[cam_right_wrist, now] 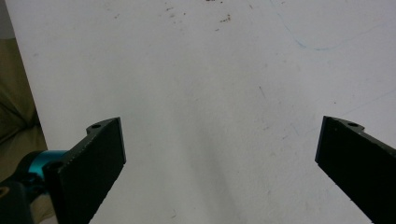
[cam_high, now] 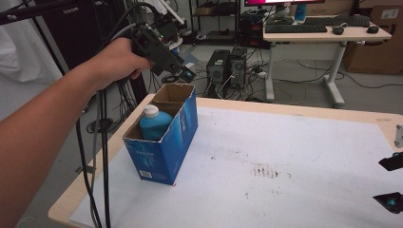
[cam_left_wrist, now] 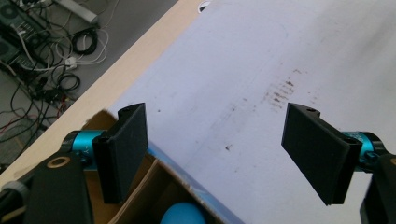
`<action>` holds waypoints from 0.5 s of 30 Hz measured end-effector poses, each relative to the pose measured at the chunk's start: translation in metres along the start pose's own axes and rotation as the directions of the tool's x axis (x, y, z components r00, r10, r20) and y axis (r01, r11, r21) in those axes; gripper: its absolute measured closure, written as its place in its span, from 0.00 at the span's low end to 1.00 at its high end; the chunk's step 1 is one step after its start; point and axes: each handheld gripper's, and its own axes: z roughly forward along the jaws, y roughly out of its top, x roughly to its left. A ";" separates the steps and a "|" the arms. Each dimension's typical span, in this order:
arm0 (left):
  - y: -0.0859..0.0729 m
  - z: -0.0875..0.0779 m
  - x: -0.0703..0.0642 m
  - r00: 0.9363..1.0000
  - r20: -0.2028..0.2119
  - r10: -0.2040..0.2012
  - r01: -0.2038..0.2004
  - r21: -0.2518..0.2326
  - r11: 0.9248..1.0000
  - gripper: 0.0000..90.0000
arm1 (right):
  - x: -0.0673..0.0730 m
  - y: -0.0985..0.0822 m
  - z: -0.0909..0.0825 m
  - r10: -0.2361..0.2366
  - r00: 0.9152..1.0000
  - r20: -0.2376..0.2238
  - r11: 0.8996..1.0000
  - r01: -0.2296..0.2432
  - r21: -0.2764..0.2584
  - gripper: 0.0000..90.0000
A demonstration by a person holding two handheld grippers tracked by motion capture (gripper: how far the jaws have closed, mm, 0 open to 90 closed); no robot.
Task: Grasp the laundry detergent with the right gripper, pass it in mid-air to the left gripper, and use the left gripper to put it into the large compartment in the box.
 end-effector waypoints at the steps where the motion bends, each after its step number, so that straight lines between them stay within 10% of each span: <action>1: 0.002 0.002 -0.001 1.000 0.010 0.004 -0.004 0.003 1.000 0.25 | 0.000 0.000 0.000 0.000 1.000 0.002 1.000 0.000 -0.003 0.01; 8: 0.010 0.019 -0.011 0.996 0.072 0.043 -0.047 0.053 0.997 0.02 | 0.001 0.000 -0.005 0.004 1.000 0.012 1.000 -0.003 -0.030 0.01; 15: 0.019 0.034 -0.024 0.987 0.131 0.098 -0.108 0.068 0.992 0.02 | 0.002 0.002 -0.004 -0.005 1.000 0.014 0.999 0.005 -0.034 0.01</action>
